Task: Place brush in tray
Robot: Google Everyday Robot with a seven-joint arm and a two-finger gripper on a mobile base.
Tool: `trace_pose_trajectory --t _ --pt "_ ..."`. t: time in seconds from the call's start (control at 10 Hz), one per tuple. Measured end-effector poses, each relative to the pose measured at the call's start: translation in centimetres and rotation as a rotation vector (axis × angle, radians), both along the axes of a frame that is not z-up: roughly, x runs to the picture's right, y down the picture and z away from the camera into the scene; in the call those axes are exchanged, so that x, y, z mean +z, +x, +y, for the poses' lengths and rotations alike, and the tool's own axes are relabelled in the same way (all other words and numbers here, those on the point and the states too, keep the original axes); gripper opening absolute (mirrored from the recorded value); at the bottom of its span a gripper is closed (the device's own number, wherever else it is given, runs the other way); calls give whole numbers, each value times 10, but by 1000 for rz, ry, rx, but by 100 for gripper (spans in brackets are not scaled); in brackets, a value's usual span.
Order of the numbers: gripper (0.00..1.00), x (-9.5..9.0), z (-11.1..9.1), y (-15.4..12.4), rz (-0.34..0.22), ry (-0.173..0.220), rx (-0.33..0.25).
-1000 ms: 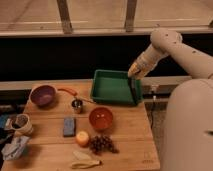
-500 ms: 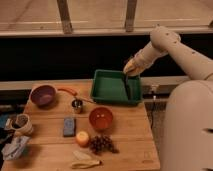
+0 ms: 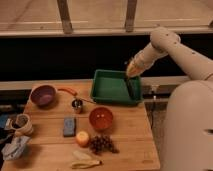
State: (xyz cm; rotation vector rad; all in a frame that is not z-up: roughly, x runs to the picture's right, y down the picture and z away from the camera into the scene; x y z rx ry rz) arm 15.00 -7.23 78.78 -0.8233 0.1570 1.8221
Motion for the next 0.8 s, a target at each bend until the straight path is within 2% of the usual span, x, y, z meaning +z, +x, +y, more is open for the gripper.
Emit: trace_pose_trajectory --t 0.3,0.4,0.8 --pt "44 -13 30 30 -5 -46 21" --pt "49 -13 32 31 -11 -49 25" --pt "51 -12 31 27 -15 -49 21"
